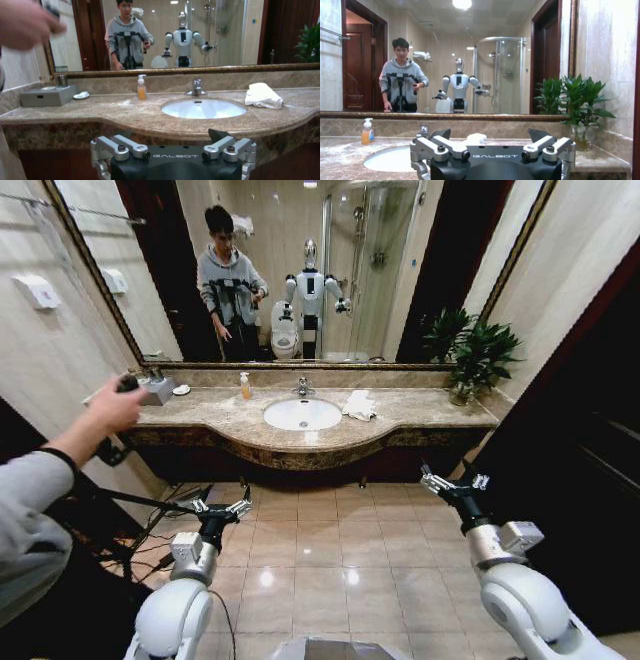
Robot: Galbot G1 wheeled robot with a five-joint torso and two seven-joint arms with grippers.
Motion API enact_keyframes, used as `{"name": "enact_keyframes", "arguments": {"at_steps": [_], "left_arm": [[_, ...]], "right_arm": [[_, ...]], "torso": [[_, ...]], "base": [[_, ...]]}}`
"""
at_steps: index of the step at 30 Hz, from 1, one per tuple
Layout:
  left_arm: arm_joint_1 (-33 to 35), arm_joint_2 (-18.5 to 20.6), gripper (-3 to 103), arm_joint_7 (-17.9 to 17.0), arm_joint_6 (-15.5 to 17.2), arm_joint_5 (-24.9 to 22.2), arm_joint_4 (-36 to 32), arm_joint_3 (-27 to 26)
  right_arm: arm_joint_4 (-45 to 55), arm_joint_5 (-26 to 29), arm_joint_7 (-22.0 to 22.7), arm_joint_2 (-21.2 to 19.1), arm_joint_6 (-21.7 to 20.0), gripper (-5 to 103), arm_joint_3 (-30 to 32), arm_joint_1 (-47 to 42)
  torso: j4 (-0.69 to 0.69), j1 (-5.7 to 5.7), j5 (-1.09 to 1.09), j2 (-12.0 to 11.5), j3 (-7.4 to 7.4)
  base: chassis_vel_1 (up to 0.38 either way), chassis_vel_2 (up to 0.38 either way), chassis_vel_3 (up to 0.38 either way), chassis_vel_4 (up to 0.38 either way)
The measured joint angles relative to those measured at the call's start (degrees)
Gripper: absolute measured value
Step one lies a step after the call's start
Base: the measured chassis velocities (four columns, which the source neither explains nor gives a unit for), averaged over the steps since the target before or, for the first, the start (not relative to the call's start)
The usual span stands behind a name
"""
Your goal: Pick up the towel from the sink counter and wipe the mirror surface.
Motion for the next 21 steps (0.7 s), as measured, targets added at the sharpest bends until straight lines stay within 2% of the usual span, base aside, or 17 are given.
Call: {"name": "enact_keyframes", "arguments": {"at_steps": [21], "left_arm": [[0.0,0.0,100,0.0,0.0,0.0,0.0,0.0]], "right_arm": [[0.0,0.0,0.0,0.0,0.0,100,0.0,0.0]], "torso": [[0.00,0.02,0.00,0.0,0.00]], "base": [[0.000,0.000,0.000,0.000]]}}
